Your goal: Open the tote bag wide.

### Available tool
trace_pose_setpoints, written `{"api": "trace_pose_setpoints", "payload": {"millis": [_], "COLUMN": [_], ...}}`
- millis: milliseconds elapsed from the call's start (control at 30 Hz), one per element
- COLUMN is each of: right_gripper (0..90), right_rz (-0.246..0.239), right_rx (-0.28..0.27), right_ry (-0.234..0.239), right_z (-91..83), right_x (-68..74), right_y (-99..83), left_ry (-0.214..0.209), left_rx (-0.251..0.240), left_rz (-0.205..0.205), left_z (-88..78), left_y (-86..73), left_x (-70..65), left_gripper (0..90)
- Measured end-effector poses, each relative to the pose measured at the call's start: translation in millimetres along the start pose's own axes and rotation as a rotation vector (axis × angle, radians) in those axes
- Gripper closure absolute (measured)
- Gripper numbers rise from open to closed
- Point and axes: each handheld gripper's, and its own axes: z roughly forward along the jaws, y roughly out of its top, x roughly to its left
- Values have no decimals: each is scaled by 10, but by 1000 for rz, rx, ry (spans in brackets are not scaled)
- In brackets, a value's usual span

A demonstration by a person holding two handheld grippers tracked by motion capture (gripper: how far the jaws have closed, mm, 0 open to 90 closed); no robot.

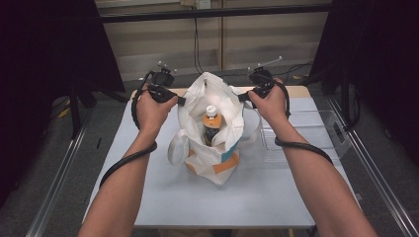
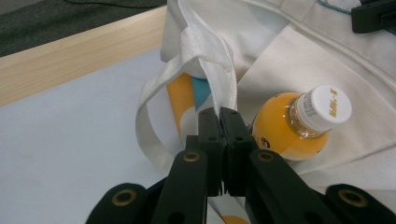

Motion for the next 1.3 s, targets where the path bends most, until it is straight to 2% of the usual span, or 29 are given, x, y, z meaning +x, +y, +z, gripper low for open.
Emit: {"api": "trace_pose_setpoints", "payload": {"millis": [200, 667, 733, 1100, 1133, 1200, 1300], "right_gripper": [822, 839, 841, 853, 852, 852, 853], "right_rz": [7, 20, 20, 29, 31, 34, 39], "right_rx": [5, 4, 8, 18, 18, 17, 27], "right_ry": [-6, -5, -10, -16, -17, -14, -22], "right_z": [29, 71, 77, 139, 143, 154, 162], "right_x": [-24, -69, -78, -131, -139, -150, -163], "right_y": [-3, -62, -64, -110, -117, -131, -144], "left_ry": [14, 35, 41, 54, 55, 55, 56], "left_rx": [11, 4, 12, 17, 10, 26, 23], "left_rz": [-1, -54, -43, -52, -65, -54, -59], "left_z": [27, 71, 71, 119, 129, 132, 147], "left_y": [-6, -104, -114, -160, -167, -179, -204], "left_x": [34, 130, 151, 207, 205, 226, 241], "left_gripper": [881, 882, 882, 881, 881, 881, 881]}}
